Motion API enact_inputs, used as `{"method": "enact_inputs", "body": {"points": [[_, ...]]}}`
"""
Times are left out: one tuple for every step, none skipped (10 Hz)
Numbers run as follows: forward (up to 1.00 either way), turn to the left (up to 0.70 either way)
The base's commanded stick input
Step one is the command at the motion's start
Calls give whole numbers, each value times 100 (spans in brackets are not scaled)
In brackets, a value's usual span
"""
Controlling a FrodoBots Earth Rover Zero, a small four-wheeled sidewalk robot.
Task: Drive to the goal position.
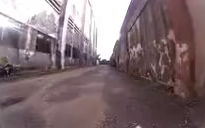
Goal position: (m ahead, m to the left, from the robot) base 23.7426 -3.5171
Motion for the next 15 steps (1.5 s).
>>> {"method": "enact_inputs", "body": {"points": [[65, 0], [66, 0], [70, 0], [70, 0], [70, 0], [70, 0], [70, 0], [70, 0], [70, 0], [70, 0], [70, 0], [70, 0], [70, 0], [70, 0], [70, 0]]}}
